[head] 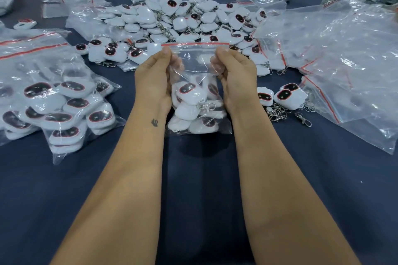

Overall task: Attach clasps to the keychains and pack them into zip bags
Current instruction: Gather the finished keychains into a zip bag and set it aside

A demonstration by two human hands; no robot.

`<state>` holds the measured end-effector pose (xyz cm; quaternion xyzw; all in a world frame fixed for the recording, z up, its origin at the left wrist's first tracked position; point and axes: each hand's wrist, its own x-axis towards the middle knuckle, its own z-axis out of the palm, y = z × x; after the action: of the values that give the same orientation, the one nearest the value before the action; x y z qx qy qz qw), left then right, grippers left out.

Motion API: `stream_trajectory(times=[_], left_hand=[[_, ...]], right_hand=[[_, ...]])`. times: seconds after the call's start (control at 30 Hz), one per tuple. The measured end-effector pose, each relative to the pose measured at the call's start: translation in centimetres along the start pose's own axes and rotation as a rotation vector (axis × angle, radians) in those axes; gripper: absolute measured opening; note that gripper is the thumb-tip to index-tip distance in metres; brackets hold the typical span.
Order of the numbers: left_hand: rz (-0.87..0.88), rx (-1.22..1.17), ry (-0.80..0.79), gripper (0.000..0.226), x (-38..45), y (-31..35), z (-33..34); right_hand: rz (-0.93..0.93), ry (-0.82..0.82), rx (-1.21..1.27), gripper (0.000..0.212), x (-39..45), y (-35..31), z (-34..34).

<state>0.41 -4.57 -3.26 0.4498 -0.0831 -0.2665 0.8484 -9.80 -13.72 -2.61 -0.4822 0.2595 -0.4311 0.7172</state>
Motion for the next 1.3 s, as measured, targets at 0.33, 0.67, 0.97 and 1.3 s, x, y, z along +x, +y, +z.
stream_trajectory(times=[0.33, 0.67, 0.97, 1.3], left_hand=[[-0.026, 0.072, -0.036, 0.024, -0.09, 0.21, 0.11], [-0.001, 0.084, -0.059, 0.022, -0.37, 0.41, 0.02], [0.015, 0.115, -0.110, 0.018, -0.50, 0.19, 0.14], [-0.037, 0.147, -0.171, 0.010, -0.53, 0.29, -0.01]], right_hand=[[0.015, 0.013, -0.055, 0.023, -0.04, 0.07, 0.09], [-0.010, -0.019, -0.096, 0.012, -0.21, 0.46, 0.04], [0.042, -0.107, -0.119, 0.010, 0.05, 0.46, -0.06], [0.000, -0.046, -0.111, 0.013, -0.14, 0.55, 0.25]])
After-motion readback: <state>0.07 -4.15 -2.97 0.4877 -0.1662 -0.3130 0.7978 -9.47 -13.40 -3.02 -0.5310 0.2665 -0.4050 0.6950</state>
